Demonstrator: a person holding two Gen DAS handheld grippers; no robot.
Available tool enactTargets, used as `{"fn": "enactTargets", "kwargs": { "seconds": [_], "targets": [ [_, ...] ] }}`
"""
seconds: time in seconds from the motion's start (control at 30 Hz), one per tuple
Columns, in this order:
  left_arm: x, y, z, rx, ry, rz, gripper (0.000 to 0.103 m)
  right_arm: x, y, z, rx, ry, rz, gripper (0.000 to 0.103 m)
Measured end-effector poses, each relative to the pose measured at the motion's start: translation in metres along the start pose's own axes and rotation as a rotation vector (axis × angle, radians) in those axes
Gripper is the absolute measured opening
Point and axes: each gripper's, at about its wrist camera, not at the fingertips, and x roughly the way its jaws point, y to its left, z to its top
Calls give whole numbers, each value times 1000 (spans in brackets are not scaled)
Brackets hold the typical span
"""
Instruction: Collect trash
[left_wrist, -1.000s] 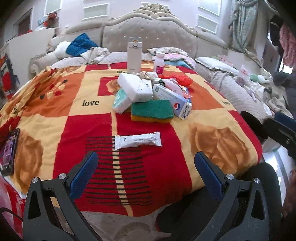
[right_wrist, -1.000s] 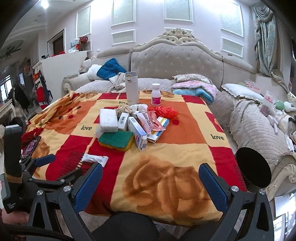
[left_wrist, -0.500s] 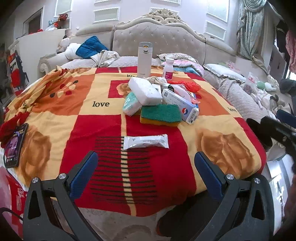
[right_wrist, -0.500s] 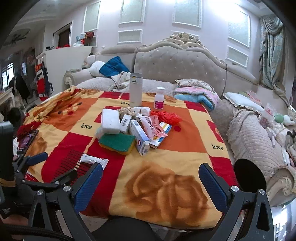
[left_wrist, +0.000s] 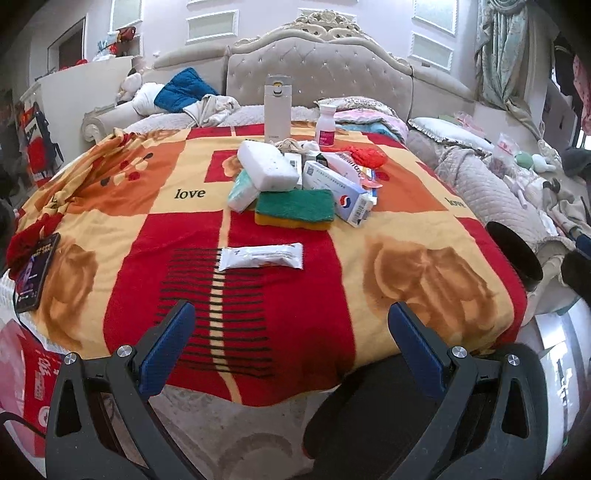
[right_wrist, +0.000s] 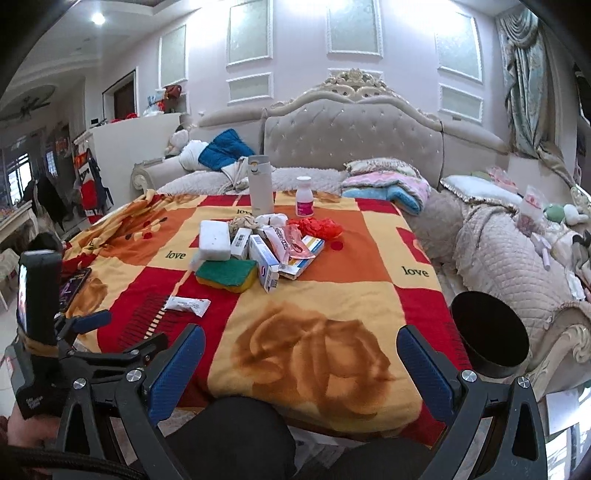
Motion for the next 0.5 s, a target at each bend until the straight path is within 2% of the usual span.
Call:
{"fn": "enactTargets", "kwargs": {
  "seconds": [0.17, 0.33, 0.5],
  "targets": [
    [2, -11, 6, -2, 13, 1, 103, -2, -2, -6, -40, -10, -2, 103],
    [6, -13, 13, 18, 12, 19, 103, 11, -15, -3, 0, -2, 21, 103],
    [20, -7, 18, 24, 49, 46, 103, 37, -28, -2, 57, 36, 45, 103]
  ]
}}
